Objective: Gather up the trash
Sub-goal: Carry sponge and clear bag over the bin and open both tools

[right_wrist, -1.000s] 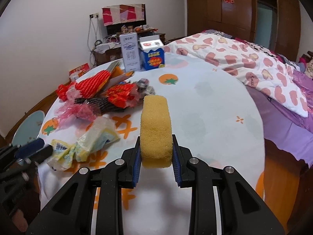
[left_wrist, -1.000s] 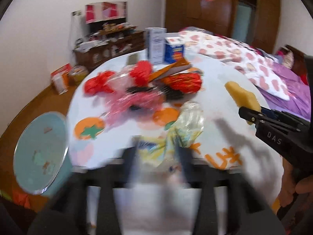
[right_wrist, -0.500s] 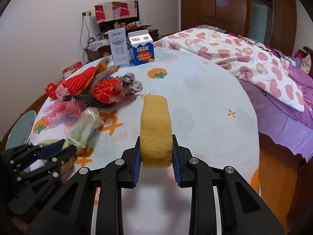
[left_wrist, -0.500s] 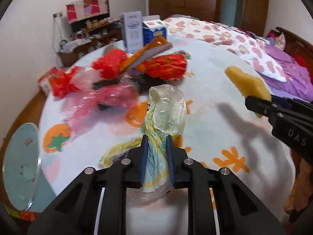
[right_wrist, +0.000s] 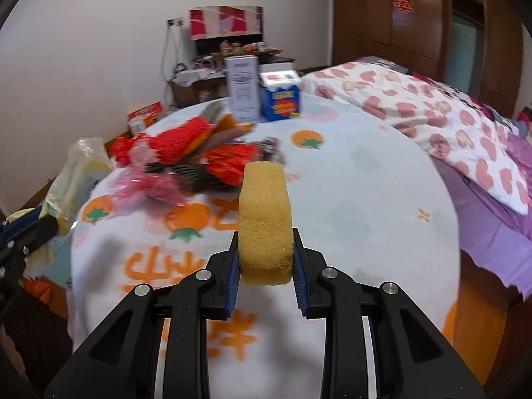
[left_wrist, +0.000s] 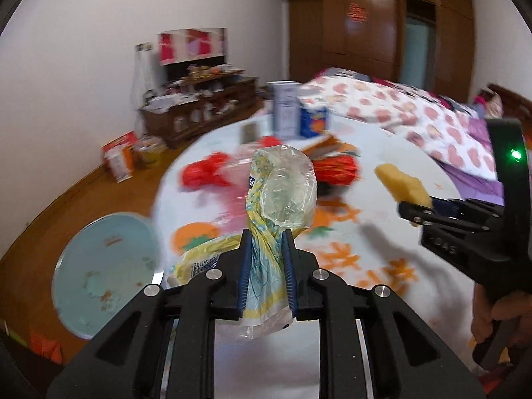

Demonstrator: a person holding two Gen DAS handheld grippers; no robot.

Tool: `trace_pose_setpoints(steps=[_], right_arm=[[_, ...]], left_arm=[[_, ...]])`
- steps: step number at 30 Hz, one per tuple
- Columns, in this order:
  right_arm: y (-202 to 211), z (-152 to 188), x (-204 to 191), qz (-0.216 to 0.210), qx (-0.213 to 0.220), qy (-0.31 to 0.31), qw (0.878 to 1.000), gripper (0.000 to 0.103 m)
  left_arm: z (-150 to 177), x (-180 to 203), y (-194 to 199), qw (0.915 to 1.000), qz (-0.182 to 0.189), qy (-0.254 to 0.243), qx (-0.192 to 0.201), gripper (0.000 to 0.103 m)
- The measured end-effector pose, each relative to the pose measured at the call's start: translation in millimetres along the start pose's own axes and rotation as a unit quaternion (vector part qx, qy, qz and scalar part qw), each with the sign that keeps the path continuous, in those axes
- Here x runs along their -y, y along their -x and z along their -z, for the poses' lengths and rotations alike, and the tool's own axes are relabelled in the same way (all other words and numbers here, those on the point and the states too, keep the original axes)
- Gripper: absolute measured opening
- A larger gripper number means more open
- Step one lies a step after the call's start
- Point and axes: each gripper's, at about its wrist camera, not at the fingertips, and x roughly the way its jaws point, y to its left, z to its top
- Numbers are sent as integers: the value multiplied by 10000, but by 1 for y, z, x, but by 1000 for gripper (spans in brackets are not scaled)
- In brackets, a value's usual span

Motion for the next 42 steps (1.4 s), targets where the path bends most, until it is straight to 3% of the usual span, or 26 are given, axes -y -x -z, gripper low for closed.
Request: trace_pose_setpoints(steps=[5, 10, 15, 22, 29, 42], right_arm=[[-2, -9, -38, -467, -9, 300, 9985, 28], [-6, -18, -82, -862, -29, 658, 9941, 28], [-10, -24, -127, -1226, -59, 986, 9875, 28], [-22, -31, -188, -1635, -128, 1399, 9765, 28], [-50, -29, -237, -1721, -389, 1769, 9683, 28], [-88, -23, -268, -1779, -806, 1999, 9602, 29]], left_arm=[[6, -51, 12, 9964, -649, 554, -9, 19], [14, -99, 24, 9860, -1322, 1013, -26, 19], [22, -136, 25, 9763, -1634, 1415, -72, 19], [34, -169, 13, 9678, -1870, 1662, -265, 19], [38, -186, -6, 9621, -1970, 1819, -487, 19], [48, -200, -37, 9589, -1984, 1868, -795, 21]])
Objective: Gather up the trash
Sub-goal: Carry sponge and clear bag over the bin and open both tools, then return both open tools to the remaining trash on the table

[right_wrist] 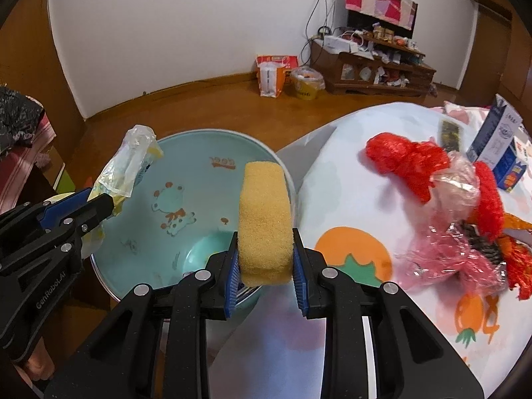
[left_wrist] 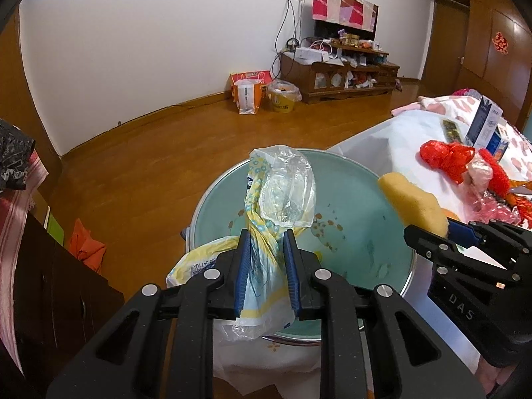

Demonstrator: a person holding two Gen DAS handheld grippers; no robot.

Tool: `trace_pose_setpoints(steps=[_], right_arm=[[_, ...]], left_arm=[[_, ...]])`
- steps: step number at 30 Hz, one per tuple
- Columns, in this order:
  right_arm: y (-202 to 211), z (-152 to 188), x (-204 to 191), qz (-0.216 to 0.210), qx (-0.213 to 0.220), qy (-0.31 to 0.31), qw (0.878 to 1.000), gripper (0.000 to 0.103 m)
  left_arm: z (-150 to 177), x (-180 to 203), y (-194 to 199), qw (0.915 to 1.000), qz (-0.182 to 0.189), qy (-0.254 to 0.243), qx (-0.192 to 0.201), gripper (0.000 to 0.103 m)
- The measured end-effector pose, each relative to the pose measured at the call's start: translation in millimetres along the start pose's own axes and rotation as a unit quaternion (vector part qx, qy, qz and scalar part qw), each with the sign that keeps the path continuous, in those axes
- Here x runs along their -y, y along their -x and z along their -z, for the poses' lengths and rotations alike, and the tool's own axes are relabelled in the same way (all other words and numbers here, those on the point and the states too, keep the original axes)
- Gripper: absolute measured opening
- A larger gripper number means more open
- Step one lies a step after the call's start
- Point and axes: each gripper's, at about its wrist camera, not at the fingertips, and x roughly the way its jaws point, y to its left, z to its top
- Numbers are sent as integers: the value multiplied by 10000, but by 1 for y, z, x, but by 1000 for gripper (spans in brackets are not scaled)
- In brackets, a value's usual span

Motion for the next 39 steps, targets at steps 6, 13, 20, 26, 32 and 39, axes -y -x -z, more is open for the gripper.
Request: trace_pose_setpoints(steps=[6, 13, 20, 26, 32, 39], right_arm=[[-8, -3, -1, -117, -14, 74, 9999, 52], [7, -3, 10, -129, 112, -48, 9998, 56], [32, 1, 30, -126, 282, -313, 9990, 60], [58, 15, 54, 26, 409, -618, 9972, 63], [82, 49, 101, 419, 463, -1156, 9913, 63], [106, 92, 164, 870, 466, -1763, 9794, 62]], left_arm=[[0, 1, -6, 9999, -110, 10, -78, 34], [-2, 2, 4, 9996, -253, 66, 71, 66], [0, 5, 21, 9986, -458, 139, 221, 86], [-1, 24, 39, 9988, -365, 76, 311, 95], [2, 59, 51, 9994, -66, -143, 319, 97], [10, 105, 57, 9979, 252, -524, 279, 97]])
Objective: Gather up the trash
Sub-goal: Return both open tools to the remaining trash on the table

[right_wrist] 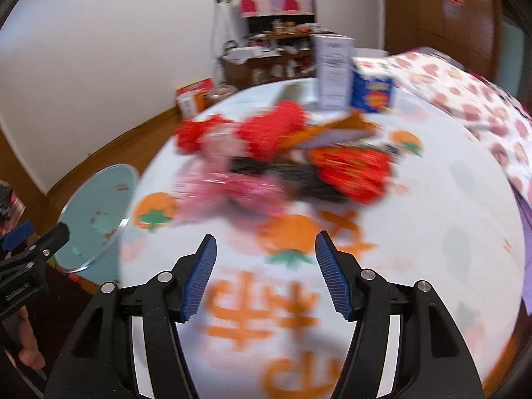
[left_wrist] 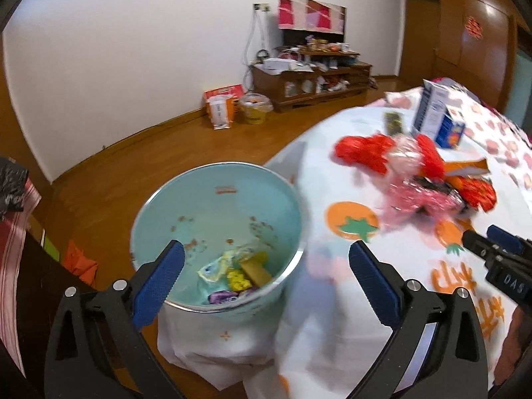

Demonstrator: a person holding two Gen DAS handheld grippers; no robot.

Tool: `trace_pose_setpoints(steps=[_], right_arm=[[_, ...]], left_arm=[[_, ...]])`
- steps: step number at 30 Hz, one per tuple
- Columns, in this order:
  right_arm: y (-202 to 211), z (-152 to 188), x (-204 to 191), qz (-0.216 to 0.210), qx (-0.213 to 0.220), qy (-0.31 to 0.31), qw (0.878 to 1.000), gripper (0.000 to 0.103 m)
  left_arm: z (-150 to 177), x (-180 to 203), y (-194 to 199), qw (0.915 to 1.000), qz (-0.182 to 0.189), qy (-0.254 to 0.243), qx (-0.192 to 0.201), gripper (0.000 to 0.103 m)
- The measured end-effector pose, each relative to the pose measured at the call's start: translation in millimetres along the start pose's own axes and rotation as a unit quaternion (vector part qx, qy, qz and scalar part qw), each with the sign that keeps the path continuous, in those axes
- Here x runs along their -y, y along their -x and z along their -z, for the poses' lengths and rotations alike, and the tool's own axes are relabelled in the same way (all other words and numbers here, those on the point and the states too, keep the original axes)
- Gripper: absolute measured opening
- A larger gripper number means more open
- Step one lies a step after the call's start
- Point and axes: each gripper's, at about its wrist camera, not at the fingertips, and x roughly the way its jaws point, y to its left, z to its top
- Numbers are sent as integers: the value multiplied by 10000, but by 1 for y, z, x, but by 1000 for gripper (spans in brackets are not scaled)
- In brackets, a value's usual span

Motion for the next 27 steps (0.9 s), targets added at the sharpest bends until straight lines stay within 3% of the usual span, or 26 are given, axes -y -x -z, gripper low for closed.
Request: trace_pose_setpoints(steps=[9, 19, 23, 27], right_arm=[[17, 6, 52, 421, 78, -329, 9985, 60], [22, -12, 81, 444, 262, -525, 9973, 60], [11, -28, 82, 327, 259, -501, 9979, 60], [-16, -43, 90, -157, 14, -921, 9956, 60]], left_arm=[[0, 30, -3, 9997, 166, -181, -41, 97], [-19, 79, -18, 9967, 515, -581, 219, 94], [-29, 104, -39, 9940, 710, -800, 205, 93], [-37, 119, -61, 9921, 870, -899, 117, 93]])
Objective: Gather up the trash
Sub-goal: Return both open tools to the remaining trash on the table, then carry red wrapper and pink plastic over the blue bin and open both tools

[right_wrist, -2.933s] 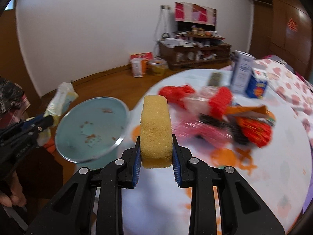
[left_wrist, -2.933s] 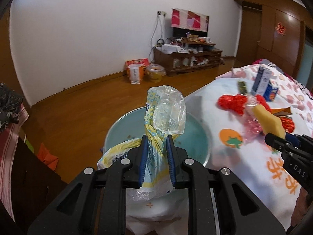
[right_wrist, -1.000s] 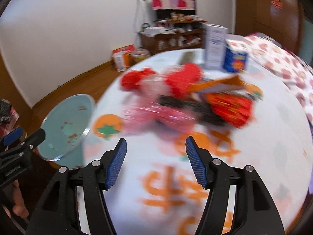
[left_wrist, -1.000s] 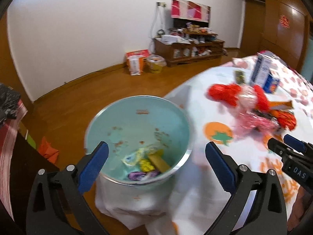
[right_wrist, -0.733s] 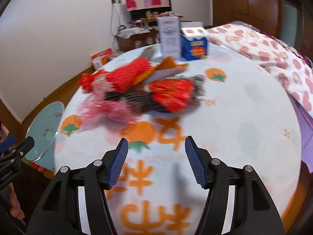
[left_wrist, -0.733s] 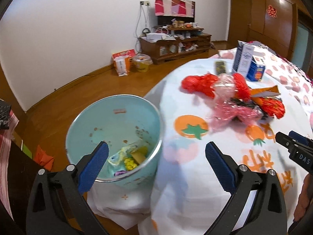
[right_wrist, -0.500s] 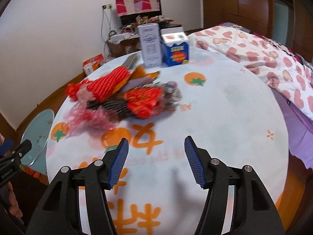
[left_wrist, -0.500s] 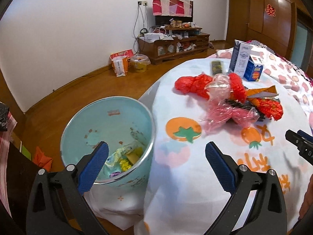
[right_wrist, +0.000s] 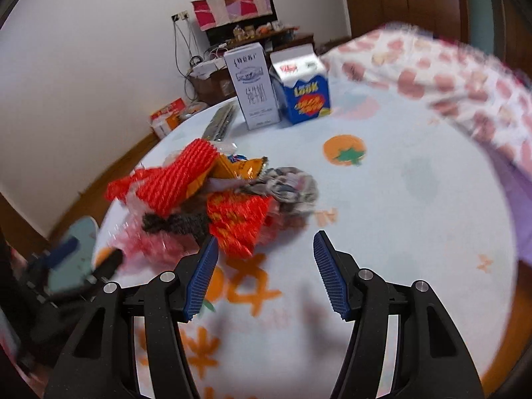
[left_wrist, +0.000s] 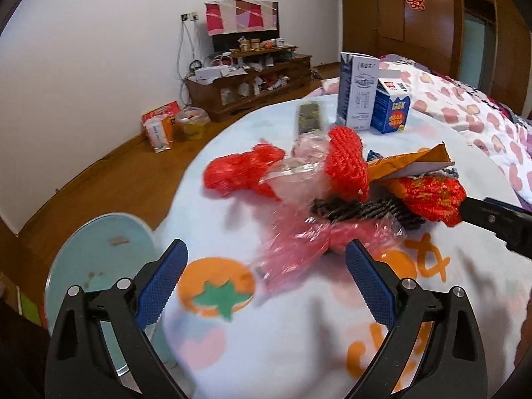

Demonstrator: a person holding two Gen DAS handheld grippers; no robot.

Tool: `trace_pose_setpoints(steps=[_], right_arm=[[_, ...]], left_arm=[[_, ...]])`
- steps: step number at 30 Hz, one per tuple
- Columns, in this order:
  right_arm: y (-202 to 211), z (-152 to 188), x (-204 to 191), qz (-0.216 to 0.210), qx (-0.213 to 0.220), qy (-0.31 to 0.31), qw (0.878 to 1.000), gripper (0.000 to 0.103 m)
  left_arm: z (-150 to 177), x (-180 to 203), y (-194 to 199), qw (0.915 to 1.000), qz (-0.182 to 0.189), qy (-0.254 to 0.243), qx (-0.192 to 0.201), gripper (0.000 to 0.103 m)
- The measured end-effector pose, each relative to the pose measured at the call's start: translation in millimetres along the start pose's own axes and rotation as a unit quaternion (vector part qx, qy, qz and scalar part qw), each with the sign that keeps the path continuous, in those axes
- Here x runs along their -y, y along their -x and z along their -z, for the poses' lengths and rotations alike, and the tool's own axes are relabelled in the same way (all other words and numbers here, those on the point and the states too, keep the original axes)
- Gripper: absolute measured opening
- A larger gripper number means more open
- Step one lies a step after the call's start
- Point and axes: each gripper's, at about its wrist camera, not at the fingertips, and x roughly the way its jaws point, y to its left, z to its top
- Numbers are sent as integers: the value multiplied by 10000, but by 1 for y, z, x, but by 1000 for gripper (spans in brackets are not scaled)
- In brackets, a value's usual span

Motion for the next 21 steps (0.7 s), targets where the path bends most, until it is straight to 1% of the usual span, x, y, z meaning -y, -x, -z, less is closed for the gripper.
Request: trace_pose_setpoints(steps=[2, 3, 4, 5, 6, 7, 8, 9, 10, 11, 13, 15, 17, 21], right_arm=[[-13, -4, -1, -17, -91, -62, 9999, 60], [-19, -6, -1, -83, -146, -107, 9998, 55], [-25, -7, -1, -194, -205, -154, 9995, 51], [-30, -7, -3, -258, -260, -161, 9992, 39], [-33, -6, -3, -291, -298, -145, 9990, 27], [-34, -5, -5, -352, -323, -114, 9988, 24], [-34, -2, -6, -394, -311, -97, 9987, 17], [-32, 0, -7, -404, -277, -82, 9988, 15], [-28, 2, -8, -411, -194, -48, 9990, 14], [-24, 4, -9, -373, -120, 5, 9992, 13], [-11, 8, -11, -307, 9, 111, 9995, 12], [1, 13, -10, -356, 65, 123, 9993, 11], [14, 19, -7, -385, 103, 120, 9991, 10], [40, 32, -1, -355, 254, 221, 9988, 10]], left_arm=[[-2, 3, -8, 10000, 45, -22, -19, 89], [-3, 3, -13, 9999, 94, -18, -65, 87], [-3, 2, -17, 9998, 172, 28, -121, 81], [-2, 1, -19, 9994, 273, 94, -181, 71], [-1, 1, -22, 9986, 429, 176, -244, 67], [0, 1, -22, 9980, 535, 220, -263, 59], [0, 2, -22, 9976, 595, 223, -262, 53], [1, 4, -20, 9979, 583, 183, -236, 48], [2, 6, -20, 9981, 563, 119, -227, 34], [3, 8, -20, 9980, 576, 84, -228, 29], [5, 9, -17, 9974, 674, 100, -227, 22], [6, 9, -12, 9970, 725, 144, -209, 5], [6, 9, -4, 9965, 791, 196, -204, 5], [11, 13, 22, 9970, 772, 58, -47, 5]])
